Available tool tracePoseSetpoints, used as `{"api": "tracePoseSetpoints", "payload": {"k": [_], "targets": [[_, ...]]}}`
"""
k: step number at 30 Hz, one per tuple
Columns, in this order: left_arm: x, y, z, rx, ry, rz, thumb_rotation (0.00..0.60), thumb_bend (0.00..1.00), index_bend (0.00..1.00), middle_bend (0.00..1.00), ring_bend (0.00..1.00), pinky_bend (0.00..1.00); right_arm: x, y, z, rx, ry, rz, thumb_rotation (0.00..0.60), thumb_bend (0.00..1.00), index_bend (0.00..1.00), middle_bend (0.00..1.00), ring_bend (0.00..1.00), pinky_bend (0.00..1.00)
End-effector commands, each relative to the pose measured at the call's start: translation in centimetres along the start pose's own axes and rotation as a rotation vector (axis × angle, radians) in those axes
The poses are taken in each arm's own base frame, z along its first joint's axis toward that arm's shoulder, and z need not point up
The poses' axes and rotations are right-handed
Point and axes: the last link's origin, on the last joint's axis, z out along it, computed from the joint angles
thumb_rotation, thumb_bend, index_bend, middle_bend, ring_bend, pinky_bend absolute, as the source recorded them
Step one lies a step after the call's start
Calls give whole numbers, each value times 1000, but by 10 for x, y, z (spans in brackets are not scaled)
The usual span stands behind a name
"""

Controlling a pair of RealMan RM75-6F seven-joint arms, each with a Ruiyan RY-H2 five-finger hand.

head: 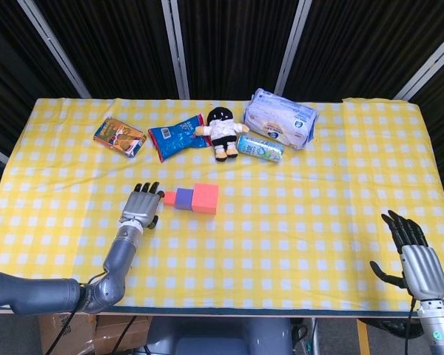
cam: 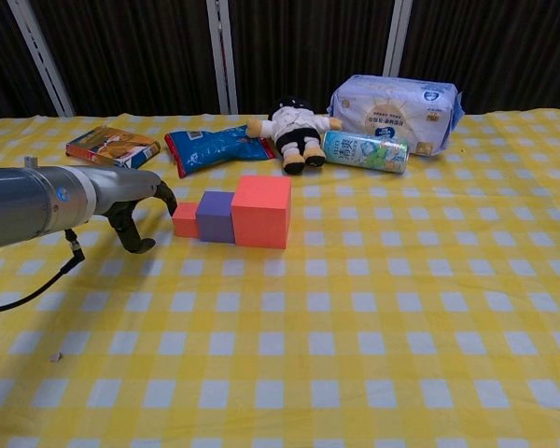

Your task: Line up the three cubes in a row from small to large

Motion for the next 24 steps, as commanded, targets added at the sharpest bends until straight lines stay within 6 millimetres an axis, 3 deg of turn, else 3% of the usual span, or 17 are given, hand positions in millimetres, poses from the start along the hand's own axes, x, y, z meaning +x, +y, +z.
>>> {"api": "tracePoseSetpoints", "payload": {"k": [1,17,24], "targets": [[-1,2,0,0,-2,-2,600,491,191,0,0,0,0,0,0,1,-1,0,600,344,0,0,0,0],[-2,6,0,-8,7,-12,600,491,185,0,0,0,0,-1,-1,3,-3,-2,600,344,0,0,0,0],[-1,-5,-7,5,1,-8,600,490,185,0,0,0,0,0,-1,3,-6,-2,600,344,0,0,0,0]]}}
